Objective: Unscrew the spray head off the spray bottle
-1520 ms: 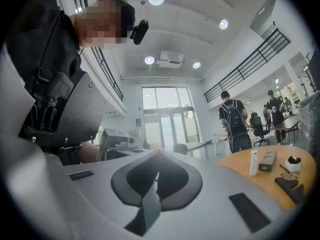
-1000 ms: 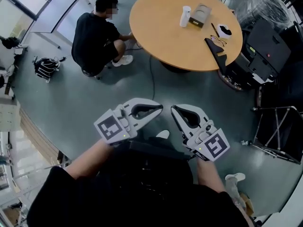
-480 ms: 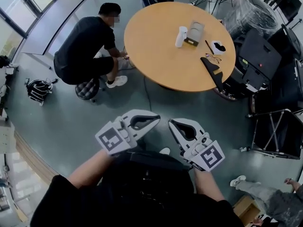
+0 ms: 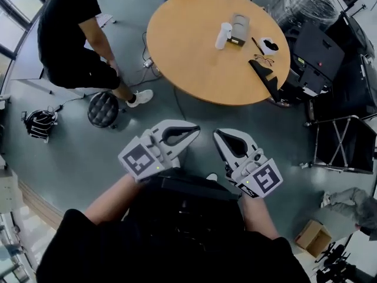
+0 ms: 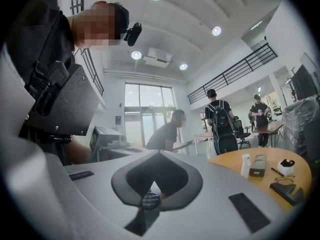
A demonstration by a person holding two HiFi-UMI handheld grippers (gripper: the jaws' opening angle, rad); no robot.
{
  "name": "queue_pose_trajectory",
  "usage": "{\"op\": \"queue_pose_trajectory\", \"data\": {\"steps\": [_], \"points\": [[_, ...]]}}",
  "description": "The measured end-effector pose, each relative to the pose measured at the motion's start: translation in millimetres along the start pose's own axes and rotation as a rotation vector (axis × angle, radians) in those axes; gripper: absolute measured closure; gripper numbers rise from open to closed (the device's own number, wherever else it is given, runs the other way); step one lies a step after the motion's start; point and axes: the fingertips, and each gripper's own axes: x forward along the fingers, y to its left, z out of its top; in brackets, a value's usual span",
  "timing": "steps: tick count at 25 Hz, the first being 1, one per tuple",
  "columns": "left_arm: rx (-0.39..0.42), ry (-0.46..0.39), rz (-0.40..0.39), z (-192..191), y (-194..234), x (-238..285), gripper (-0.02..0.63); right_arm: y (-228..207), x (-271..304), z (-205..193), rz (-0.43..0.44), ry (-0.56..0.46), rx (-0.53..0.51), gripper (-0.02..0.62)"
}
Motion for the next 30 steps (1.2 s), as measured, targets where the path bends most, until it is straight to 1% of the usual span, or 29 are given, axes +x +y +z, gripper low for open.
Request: {"op": "queue_pose_trajectory", "data": {"steps": [5, 7, 9, 11, 14, 20, 30], "points": [[0.072, 0.015, -0.066, 3, 11, -5, 0.586, -1, 21, 1, -0.019, 0.013, 0.019, 0.603], [0.079, 0.017, -0.086, 2, 14, -5, 0.584, -2, 27, -1, -0.028, 0.017, 0.026, 0.603], [0.059, 0.01, -0.09, 0, 21, -4, 0.584, -6, 33, -2, -0.038, 0.02, 0.029, 0.603], [0.018, -0.007, -0.085, 0, 28, 1, 0.584, -12, 36, -2, -0.042, 0.017, 0.026, 0.603], [-0.022, -0.039, -0.085, 2, 34, 17, 0.584, -27, 28, -3, -0.037, 0.011, 0.025, 0.603], [-0.025, -0.013, -0.022, 4, 50, 68, 0.584, -76, 9, -5, 0.0, 0.029, 0.014, 0.603], [-0.031, 0.001, 0.112, 13, 65, 168, 0.584, -166, -26, 5, 0.131, 0.046, 0.002, 0.603]]}}
